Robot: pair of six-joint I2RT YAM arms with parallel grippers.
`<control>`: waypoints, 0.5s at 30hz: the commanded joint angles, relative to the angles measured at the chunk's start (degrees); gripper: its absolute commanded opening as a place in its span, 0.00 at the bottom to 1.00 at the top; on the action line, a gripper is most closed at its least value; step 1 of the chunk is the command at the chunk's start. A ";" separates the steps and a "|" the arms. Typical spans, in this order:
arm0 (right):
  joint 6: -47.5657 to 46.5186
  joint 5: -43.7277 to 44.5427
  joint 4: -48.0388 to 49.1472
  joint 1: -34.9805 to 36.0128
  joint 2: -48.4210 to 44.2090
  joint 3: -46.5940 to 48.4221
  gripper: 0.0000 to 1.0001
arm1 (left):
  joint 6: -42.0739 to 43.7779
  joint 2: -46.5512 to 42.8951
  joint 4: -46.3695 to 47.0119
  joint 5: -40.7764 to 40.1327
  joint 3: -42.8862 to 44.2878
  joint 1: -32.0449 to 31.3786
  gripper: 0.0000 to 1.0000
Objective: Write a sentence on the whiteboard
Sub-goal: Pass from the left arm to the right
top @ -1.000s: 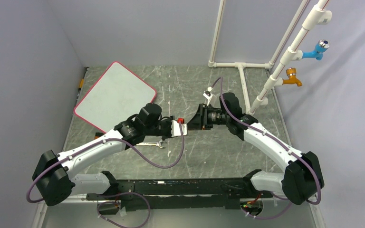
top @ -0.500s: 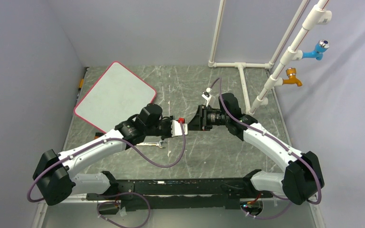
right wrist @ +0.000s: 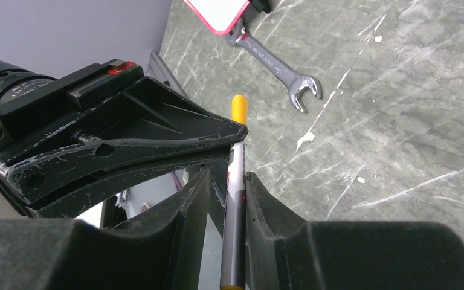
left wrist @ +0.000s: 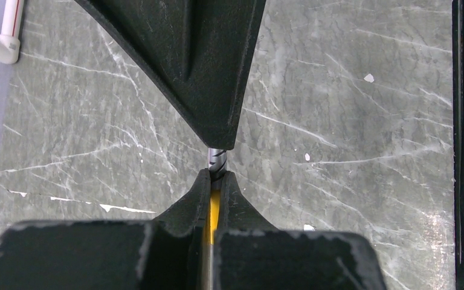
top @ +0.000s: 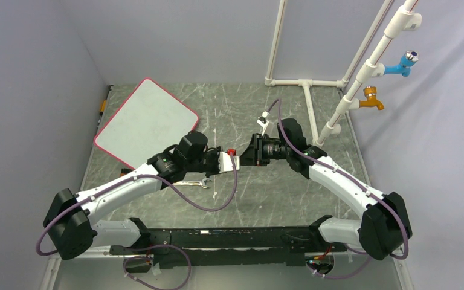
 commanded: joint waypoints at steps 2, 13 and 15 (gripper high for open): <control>-0.46 0.56 0.65 0.81 0.55 1.78 0.30 | -1.22 0.06 1.10 -0.05 2.08 -0.22 0.00; -0.53 2.65 1.25 1.29 1.87 2.02 0.28 | -1.65 -0.11 1.16 -0.15 2.17 -0.20 0.00; -0.42 3.04 1.44 1.27 1.90 2.04 0.28 | -1.78 -0.17 1.09 -0.25 2.21 -0.18 0.00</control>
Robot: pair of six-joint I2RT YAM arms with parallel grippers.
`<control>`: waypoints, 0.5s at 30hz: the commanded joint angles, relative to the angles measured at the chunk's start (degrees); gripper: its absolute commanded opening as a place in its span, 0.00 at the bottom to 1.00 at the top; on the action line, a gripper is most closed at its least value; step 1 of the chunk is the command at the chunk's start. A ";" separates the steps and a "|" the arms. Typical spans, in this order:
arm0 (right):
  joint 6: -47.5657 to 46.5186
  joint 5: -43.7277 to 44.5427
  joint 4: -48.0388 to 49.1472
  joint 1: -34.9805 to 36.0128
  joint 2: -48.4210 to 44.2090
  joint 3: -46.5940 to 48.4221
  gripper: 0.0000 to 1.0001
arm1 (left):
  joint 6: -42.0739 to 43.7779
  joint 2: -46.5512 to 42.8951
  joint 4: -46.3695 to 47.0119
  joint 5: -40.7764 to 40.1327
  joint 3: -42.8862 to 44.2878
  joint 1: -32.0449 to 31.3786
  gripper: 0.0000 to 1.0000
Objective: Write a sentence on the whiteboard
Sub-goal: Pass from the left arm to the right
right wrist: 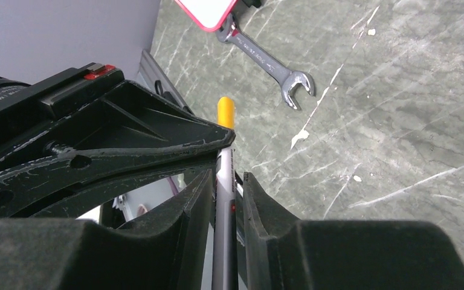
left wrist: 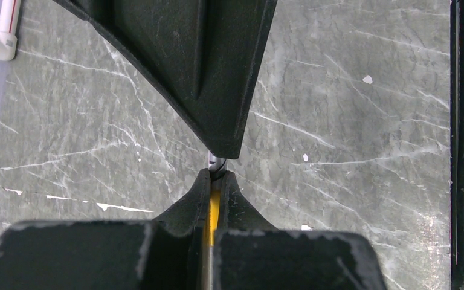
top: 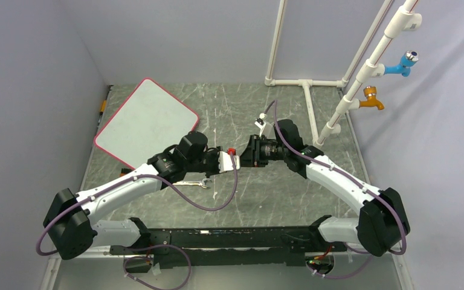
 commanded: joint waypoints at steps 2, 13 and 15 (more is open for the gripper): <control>-0.22 1.84 1.62 0.27 0.14 2.11 0.27 | -0.90 -0.14 1.06 -0.14 2.28 -0.18 0.00; 1.28 3.42 3.68 0.26 -0.77 0.82 0.24 | -1.28 0.18 0.54 0.20 2.55 -0.22 0.00; 1.63 3.55 4.20 0.24 -0.96 0.56 0.22 | -1.49 0.31 0.55 0.13 2.70 -0.18 0.00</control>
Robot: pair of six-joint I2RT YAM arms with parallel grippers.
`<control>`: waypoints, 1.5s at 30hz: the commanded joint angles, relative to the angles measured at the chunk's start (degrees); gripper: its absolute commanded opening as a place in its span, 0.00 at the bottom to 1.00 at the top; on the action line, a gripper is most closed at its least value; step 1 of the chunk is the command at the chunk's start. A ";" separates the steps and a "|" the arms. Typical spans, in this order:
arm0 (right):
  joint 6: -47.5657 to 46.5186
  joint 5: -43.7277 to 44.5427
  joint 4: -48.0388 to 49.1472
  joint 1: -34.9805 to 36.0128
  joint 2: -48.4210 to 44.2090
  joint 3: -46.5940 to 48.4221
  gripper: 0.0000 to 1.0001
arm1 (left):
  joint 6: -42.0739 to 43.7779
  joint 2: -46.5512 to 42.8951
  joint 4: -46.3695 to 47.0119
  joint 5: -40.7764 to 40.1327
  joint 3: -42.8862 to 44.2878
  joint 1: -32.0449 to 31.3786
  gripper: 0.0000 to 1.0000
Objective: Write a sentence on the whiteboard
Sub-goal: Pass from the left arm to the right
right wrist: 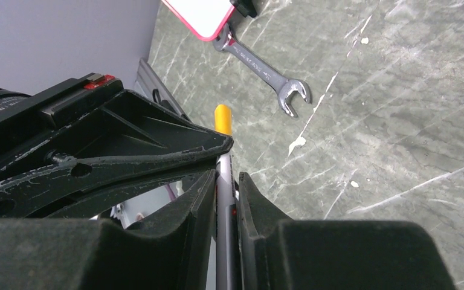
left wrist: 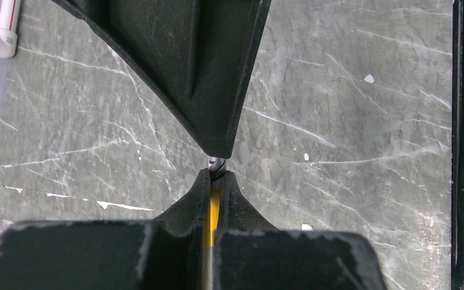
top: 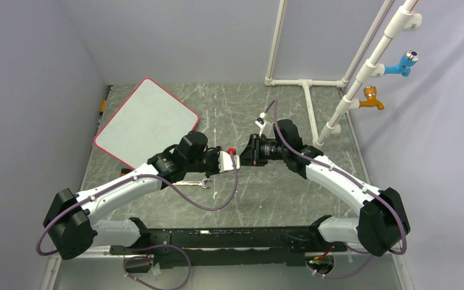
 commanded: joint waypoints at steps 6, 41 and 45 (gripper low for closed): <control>1.28 2.17 3.69 0.11 -1.50 0.84 0.19 | -1.63 0.32 0.86 0.12 2.78 -0.23 0.00; -0.30 4.81 0.65 0.93 -2.35 0.81 0.00 | -0.50 -2.35 1.26 -4.45 1.38 -0.18 0.35; -0.85 6.36 -0.95 0.82 -3.80 1.24 0.00 | -0.44 -4.09 1.73 -5.43 0.50 -0.11 0.53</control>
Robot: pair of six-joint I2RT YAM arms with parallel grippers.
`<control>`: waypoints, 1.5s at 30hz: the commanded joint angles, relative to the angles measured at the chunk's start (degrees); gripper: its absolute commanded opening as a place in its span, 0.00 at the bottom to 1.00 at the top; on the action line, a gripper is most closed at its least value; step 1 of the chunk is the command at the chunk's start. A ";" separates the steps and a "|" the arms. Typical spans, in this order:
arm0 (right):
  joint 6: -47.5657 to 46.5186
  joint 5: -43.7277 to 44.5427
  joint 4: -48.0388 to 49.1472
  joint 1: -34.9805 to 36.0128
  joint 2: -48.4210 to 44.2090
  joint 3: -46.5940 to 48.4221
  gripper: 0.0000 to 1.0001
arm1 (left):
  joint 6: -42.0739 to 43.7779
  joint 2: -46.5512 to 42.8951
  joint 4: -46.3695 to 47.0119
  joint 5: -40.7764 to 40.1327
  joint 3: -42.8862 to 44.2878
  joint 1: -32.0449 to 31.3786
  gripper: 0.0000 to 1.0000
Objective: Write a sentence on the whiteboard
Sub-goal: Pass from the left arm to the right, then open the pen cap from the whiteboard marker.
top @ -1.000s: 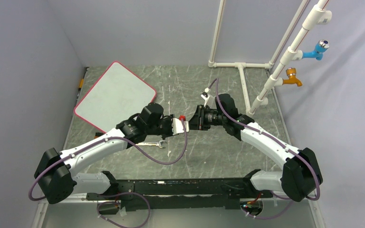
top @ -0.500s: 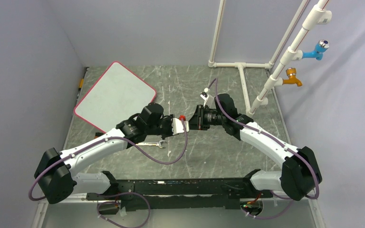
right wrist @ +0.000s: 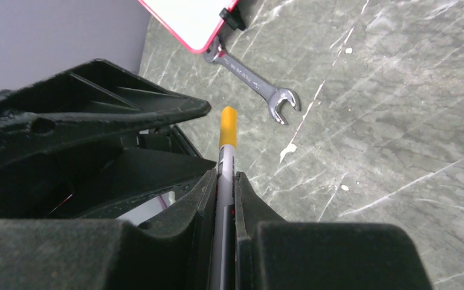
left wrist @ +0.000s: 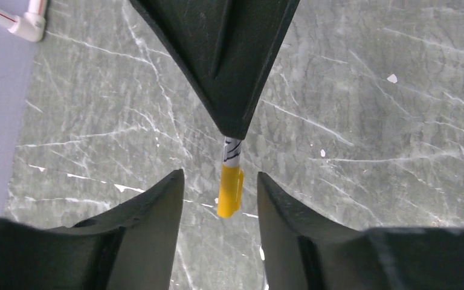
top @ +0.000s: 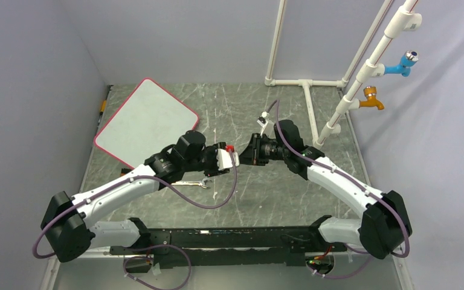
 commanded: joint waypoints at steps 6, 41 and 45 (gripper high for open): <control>-2.36 4.88 -3.09 -0.12 -4.78 2.74 0.00 | -1.04 -6.40 1.38 -0.46 0.92 0.93 0.70; -6.72 -14.99 6.07 -2.78 -10.66 9.68 0.00 | -16.11 -5.11 -7.52 44.51 11.99 24.26 0.75; -5.70 -16.94 7.24 -2.75 -9.71 9.64 0.00 | -16.62 -3.72 -6.90 45.54 12.40 23.66 0.71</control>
